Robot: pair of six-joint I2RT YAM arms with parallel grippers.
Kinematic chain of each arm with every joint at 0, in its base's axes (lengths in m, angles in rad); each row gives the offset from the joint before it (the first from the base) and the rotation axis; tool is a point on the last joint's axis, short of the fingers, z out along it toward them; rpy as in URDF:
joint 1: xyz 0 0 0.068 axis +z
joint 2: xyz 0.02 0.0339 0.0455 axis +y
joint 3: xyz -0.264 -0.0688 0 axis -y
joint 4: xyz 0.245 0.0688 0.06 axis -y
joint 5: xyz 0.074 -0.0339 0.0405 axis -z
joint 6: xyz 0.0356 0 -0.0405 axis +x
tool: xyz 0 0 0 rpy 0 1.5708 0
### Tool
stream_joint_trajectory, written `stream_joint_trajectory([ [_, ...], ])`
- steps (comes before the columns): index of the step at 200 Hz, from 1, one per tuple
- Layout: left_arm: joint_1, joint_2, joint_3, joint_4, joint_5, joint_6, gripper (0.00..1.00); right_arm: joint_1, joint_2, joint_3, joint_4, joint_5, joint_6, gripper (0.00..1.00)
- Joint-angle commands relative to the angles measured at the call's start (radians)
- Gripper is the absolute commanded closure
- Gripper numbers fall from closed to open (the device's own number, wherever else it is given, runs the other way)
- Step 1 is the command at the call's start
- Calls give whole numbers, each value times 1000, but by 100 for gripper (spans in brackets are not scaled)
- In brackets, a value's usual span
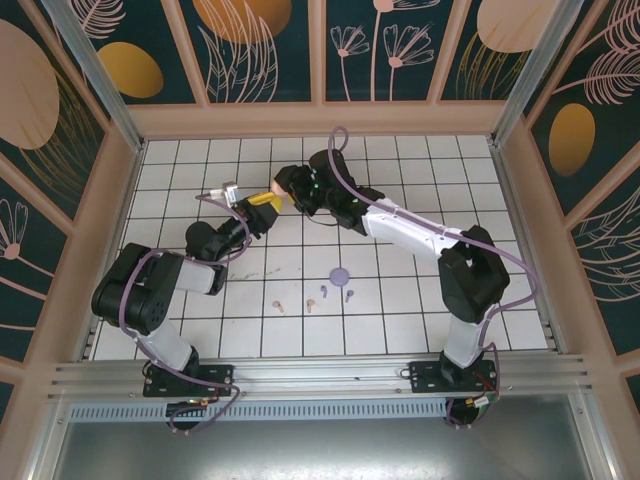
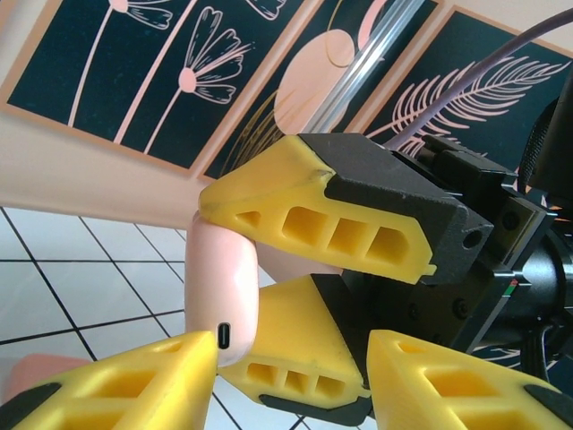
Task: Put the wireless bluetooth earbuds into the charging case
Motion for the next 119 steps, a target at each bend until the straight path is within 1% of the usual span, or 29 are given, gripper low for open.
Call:
stream_joint_trajectory([
  [1,-14,3,33,12,-28,48,50,36,-51,-28,17,-103,6,59],
  [42,-15,-27,14,-58,-117,107,49,28,-81,-57,11,-86,-1,59],
  [70,-15,-55,6,-99,-142,134,49,19,-104,-85,9,-69,-5,59],
  [104,-15,-76,20,-146,-113,152,50,16,-115,-99,15,-67,-5,59],
  [119,-15,-74,31,-151,-88,150,53,16,-113,-99,22,-69,-2,59],
])
